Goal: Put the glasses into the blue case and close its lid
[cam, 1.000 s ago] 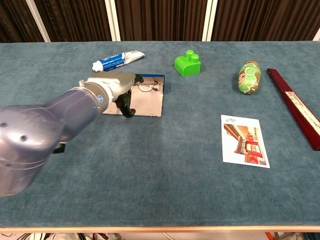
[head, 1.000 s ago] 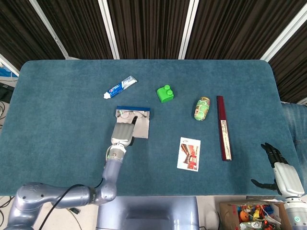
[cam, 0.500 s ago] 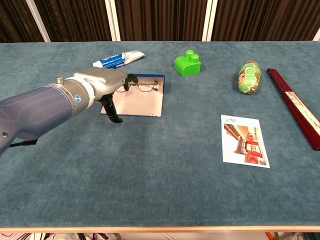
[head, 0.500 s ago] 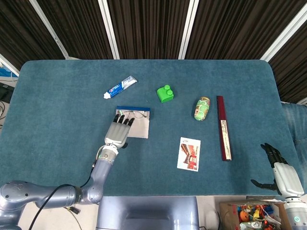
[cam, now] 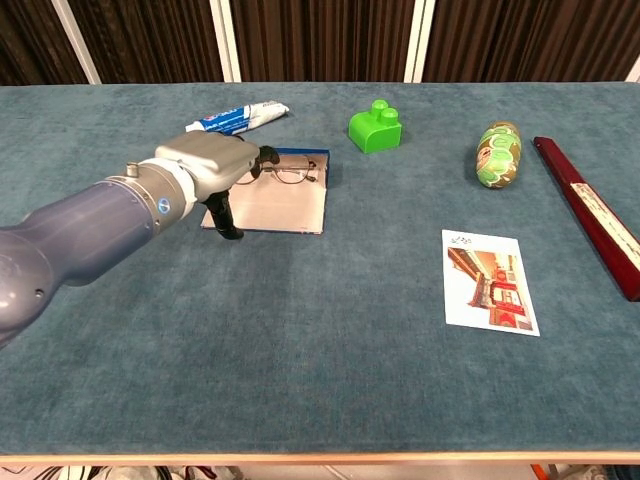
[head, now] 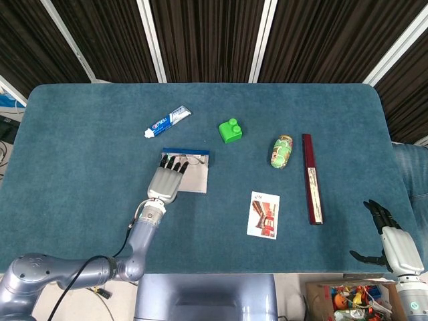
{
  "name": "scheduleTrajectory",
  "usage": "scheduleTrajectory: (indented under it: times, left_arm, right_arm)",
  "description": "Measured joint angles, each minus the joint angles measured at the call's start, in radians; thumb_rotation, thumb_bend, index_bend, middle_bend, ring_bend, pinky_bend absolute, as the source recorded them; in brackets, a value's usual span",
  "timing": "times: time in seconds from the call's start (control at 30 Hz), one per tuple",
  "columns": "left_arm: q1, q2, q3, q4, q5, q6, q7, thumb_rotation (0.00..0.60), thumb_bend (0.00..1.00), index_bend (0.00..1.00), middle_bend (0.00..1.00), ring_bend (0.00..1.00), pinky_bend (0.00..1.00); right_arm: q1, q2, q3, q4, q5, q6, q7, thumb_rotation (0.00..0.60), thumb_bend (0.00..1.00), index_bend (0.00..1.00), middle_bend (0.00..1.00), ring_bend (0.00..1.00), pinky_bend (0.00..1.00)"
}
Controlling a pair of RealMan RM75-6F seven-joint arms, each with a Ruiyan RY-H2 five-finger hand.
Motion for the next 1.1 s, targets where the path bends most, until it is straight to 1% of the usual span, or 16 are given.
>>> scheduleTrajectory:
  times: [0.37, 0.5, 0.73, 0.87, 1.1]
  left_arm:
    - [-0.01, -0.056, 0.017, 0.09, 0.05, 0.011, 0.028, 0.6, 0.21, 0.09, 0.12, 0.03, 0.05]
    - [-0.004, -0.065, 0.02, 0.101, 0.06, 0.009, 0.025, 0.6, 0.19, 0.08, 0.11, 0.03, 0.05]
    - [0.004, -0.073, 0.016, 0.107, 0.067, 0.007, 0.028, 0.6, 0.19, 0.08, 0.11, 0.03, 0.05]
    - [0.008, -0.074, 0.012, 0.105, 0.069, 0.005, 0.028, 0.6, 0.16, 0.08, 0.11, 0.03, 0.05]
    - [0.012, -0.076, -0.001, 0.099, 0.056, -0.01, 0.029, 0.6, 0.16, 0.08, 0.11, 0.03, 0.05]
  right_arm:
    - [0.0, 0.0, 0.0, 0.001, -0.002, -0.001, 0.002, 0.6, 0.13, 0.02, 0.0, 0.03, 0.18]
    - [0.001, 0.0, 0.0, 0.001, -0.001, -0.001, 0.002, 0.6, 0.13, 0.02, 0.0, 0.03, 0.18]
    - [0.001, 0.0, -0.001, 0.001, -0.002, -0.001, 0.001, 0.6, 0.13, 0.02, 0.0, 0.03, 0.18]
    - [0.001, -0.001, -0.001, 0.001, -0.003, -0.001, 0.0, 0.6, 0.13, 0.02, 0.0, 0.03, 0.18]
    - [0.0, -0.001, -0.001, 0.001, -0.003, 0.0, 0.0, 0.6, 0.13, 0.02, 0.0, 0.03, 0.18]
